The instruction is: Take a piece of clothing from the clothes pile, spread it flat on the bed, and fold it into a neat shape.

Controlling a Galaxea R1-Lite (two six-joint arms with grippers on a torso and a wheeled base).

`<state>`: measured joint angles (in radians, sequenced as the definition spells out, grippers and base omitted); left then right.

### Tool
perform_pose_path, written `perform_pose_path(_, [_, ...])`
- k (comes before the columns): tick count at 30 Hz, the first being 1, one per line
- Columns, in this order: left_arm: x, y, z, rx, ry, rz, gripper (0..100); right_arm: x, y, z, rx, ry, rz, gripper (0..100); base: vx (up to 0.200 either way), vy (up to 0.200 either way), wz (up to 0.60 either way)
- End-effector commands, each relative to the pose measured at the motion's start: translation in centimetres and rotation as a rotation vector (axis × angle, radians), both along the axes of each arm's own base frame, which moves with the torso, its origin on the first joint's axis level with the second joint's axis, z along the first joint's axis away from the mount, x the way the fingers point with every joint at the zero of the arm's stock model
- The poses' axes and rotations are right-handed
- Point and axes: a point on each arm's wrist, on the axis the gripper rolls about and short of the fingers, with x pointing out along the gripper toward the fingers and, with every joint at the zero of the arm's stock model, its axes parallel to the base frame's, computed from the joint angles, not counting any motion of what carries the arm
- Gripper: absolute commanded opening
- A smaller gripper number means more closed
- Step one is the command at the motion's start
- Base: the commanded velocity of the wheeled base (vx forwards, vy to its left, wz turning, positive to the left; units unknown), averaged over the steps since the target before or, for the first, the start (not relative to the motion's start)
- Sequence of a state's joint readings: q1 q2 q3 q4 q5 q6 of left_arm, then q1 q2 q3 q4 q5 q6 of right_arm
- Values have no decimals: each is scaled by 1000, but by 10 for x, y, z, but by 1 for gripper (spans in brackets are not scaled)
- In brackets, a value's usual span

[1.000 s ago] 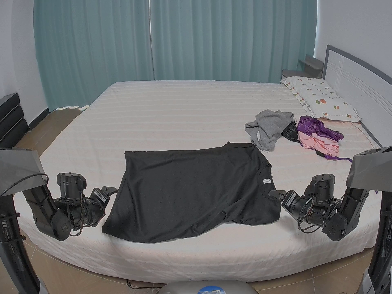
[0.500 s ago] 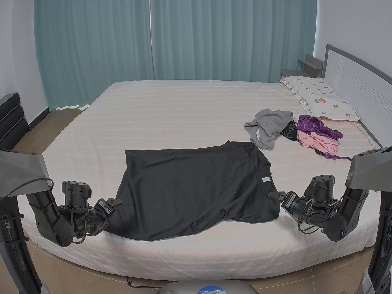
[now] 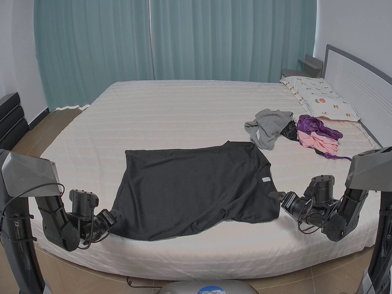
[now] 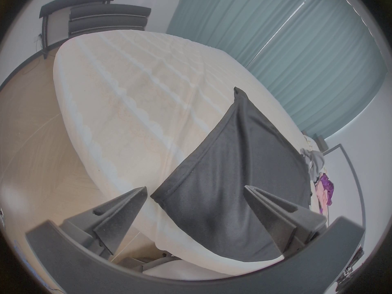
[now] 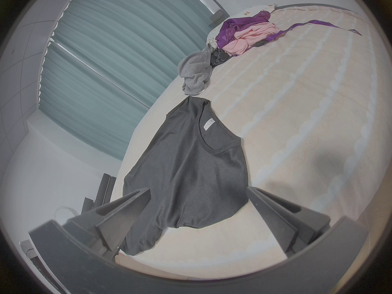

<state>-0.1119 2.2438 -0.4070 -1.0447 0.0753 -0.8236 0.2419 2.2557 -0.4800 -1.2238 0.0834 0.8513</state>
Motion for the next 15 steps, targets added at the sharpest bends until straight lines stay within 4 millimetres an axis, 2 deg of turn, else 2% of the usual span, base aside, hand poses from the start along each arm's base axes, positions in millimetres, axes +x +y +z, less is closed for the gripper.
perform_pose_path(1, [0,-5,-14,14,41,-15,100,0,0,-1,0,2,0,100,0,0,0])
perform_pose_path(6, [12,-6,-18,34,21,5,100,0,0,0,0,0,0,100,0,0,0])
perform_pose_path(12, [14,-5,-25,97,31,2,100,0,0,0,0,0,-2,100,0,0,0])
perform_pose_path(13, [14,-5,-26,108,31,8,0,0,0,0,0,-1,-2,100,0,0,0])
perform_pose_path(15, [13,-4,-24,116,28,16,0,0,0,-1,-1,2,-2,100,0,0,0])
